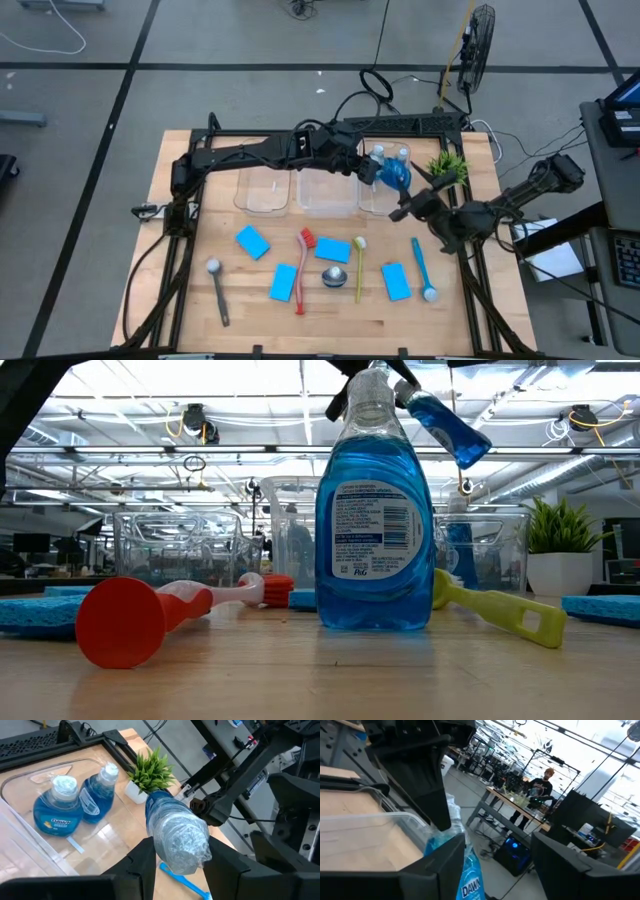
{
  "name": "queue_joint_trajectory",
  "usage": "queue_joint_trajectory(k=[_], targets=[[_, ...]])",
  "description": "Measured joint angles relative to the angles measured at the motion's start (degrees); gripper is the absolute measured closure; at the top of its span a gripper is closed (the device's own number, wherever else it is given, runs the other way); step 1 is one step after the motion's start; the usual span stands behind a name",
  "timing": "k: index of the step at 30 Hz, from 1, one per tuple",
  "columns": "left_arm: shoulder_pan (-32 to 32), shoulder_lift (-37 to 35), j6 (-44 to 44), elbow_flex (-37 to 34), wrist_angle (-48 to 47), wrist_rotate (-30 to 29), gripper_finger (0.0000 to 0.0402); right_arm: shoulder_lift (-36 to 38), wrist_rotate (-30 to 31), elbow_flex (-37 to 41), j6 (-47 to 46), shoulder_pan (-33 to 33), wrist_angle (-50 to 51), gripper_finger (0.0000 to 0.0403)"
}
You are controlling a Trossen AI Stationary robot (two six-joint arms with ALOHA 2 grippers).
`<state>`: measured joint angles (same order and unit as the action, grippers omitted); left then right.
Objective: Pick & Place Kitchen Sink Supplies
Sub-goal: Put the dishwashing liquid into the right transparent bin
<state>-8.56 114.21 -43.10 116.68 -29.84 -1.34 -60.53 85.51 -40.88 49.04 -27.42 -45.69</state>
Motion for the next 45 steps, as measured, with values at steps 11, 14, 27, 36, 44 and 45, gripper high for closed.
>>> queue_joint_trajectory(k=[11, 14, 27, 36, 44, 45], targets=[[-0.01, -0.07, 0.18, 0.02, 2.44, 1.11, 0.0269, -2.93, 0.03, 0.00, -1.84, -0.09, 0.28, 0.0144], [0.00, -0.07, 0.25, 0.02, 2.11, 1.11, 0.0269, -2.93, -0.01, 0.00, -1.87, -0.09, 0.26, 0.0143], [-0.04, -0.07, 0.42, 0.04, 2.58, 0.22, 0.0269, -6.58, -1.71, 0.00, -5.01, 0.41, 0.45, 0.0142], [0.55, -0.07, 0.72, 0.04, 2.57, -0.33, 0.0269, -6.96, -1.73, 0.00, -6.40, 1.73, 1.32, 0.0142], [0.36, 0.80, 6.37, 0.11, -1.42, -7.68, 0.0290, -6.24, 4.44, 0.00, 4.16, -5.06, -9.53, 0.0142], [0.30, 1.68, 7.19, 0.11, -1.23, -7.93, 0.0301, -6.04, 4.44, 0.00, 5.04, -6.15, -11.81, 0.0143]])
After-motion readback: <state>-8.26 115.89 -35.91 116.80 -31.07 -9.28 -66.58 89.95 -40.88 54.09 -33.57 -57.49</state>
